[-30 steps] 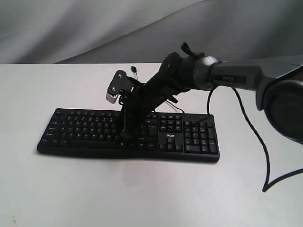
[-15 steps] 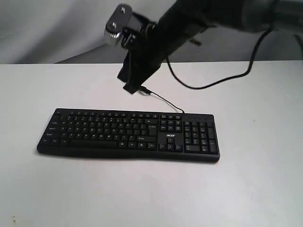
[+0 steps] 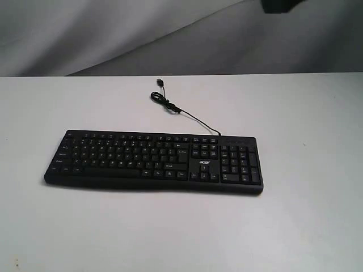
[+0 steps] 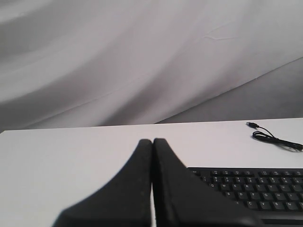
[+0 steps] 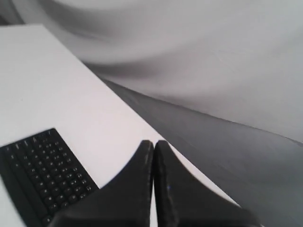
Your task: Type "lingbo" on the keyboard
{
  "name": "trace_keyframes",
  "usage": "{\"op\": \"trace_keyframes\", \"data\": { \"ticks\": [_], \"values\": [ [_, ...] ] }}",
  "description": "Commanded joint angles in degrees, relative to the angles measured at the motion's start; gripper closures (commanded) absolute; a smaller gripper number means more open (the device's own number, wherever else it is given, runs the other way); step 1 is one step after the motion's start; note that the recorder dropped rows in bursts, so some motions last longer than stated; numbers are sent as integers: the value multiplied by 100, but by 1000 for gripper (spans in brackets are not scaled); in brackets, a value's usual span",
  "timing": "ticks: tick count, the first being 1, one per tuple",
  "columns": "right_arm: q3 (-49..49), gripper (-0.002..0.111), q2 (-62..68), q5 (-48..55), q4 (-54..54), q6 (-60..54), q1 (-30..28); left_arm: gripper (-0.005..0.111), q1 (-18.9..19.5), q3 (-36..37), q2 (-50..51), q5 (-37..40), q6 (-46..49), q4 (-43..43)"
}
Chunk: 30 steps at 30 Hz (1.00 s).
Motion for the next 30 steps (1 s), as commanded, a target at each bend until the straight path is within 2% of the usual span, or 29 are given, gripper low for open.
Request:
{"op": "trace_keyframes", "data": {
  "ticks": [1, 5, 8, 13, 19, 22, 26, 30],
  "values": [
    [1041, 108, -987, -644, 101, 800, -30, 106, -38, 28, -28, -35, -12, 1],
    [1420, 108, -1639, -637, 259, 837, -30, 106, -38, 28, -28, -35, -12, 1],
    [1421, 108, -2007, -844, 28, 837, -30, 106, -38, 28, -28, -35, -12, 1],
    [1430, 108, -2567, -632, -358, 933, -30, 106, -38, 28, -28, -35, -12, 1],
    [1528, 108, -2646, -32, -1767, 2963, -30, 106, -38, 28, -28, -35, -12, 1],
    [1890, 108, -2646, -154, -2160, 3183, -58, 106, -38, 28, -28, -35, -12, 1],
    [2656, 108, -3013, -660, -1802, 3186, -819, 106, -38, 28, -28, -35, -12, 1],
    [3855, 108, -3898, -1359, -1239, 3092, -1945, 106, -38, 28, -28, -35, -12, 1]
  ]
}}
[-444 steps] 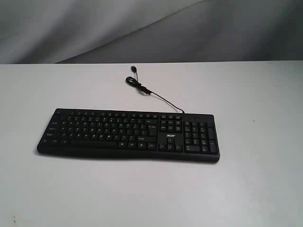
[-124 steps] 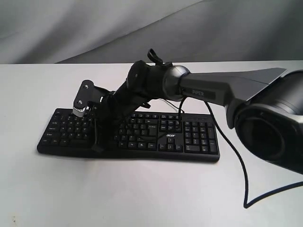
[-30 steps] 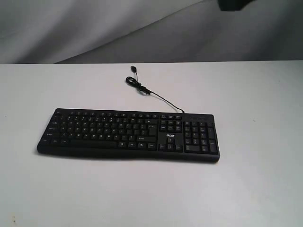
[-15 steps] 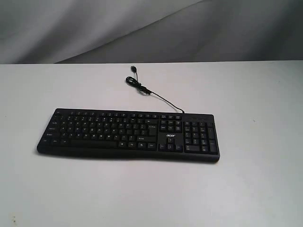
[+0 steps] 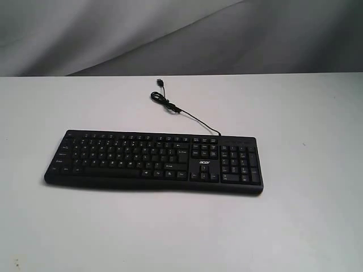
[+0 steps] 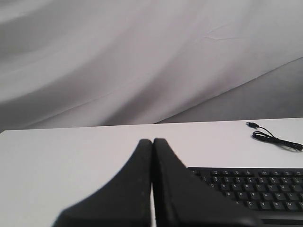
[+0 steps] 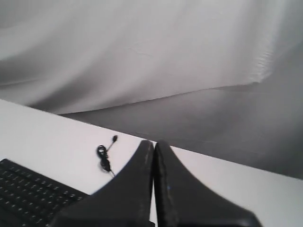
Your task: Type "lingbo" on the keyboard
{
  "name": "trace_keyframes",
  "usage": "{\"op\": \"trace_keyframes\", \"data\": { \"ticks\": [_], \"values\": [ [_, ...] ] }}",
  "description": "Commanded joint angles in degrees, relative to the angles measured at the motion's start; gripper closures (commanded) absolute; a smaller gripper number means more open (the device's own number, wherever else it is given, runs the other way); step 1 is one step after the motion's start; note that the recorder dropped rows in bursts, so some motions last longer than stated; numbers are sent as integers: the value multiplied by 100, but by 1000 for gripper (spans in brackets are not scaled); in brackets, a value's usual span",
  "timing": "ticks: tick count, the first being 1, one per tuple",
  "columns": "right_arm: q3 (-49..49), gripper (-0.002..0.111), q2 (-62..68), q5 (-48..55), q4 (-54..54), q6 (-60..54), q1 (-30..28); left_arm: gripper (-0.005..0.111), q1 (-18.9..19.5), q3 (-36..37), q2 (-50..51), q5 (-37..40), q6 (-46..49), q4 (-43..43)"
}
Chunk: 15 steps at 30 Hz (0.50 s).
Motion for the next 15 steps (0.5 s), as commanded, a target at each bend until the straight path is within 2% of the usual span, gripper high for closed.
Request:
{"op": "trace_keyframes", "data": {
  "ticks": [1, 6, 15],
  "values": [
    [1266, 108, -965, -735, 433, -42, -1097, 106, -38, 28, -28, -35, -12, 1],
    [2323, 108, -2126, -825, 357, -434, -1752, 106, -38, 28, -28, -35, -12, 1],
    [3283, 108, -3281, -650, 402, -377, -2257, 106, -38, 28, -28, -35, -12, 1]
  ]
}}
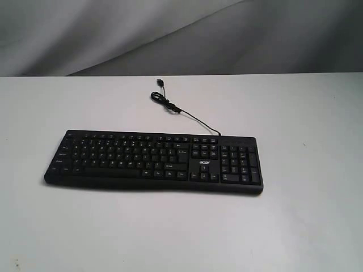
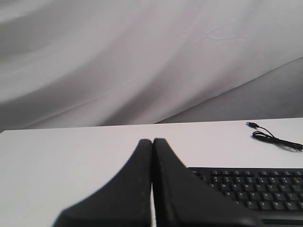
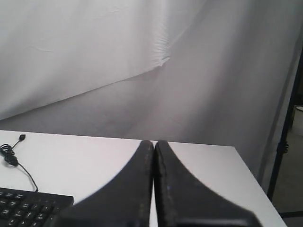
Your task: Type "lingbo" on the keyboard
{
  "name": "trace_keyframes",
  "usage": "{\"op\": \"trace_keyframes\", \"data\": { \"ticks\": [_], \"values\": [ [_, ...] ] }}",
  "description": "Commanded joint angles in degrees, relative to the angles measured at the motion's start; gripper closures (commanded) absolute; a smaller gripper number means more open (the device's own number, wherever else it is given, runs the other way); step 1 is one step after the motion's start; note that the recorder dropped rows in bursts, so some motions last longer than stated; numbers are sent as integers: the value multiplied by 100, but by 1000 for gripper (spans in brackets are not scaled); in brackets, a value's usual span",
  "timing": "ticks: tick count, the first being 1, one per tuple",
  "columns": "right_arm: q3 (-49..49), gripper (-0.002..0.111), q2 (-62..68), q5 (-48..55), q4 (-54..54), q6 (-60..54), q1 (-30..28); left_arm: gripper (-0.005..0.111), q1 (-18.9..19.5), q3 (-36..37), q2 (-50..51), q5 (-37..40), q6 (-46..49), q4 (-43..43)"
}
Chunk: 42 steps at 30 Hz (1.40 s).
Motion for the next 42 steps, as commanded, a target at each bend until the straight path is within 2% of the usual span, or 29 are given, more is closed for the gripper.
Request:
{"op": "trace_keyframes", "data": {
  "ticks": [1, 9, 15, 42],
  "values": [
    [388, 108, -219, 77, 48, 116, -175, 106, -38, 28, -28, -35, -12, 1],
    [1044, 108, -219, 163, 94, 119, -185, 106, -38, 28, -28, -47, -12, 1],
    [1044, 108, -219, 620, 137, 119, -185, 106, -38, 28, -28, -47, -12, 1],
    [1044, 108, -219, 644, 268, 119, -185, 106, -38, 28, -28, -47, -12, 1]
  ]
}}
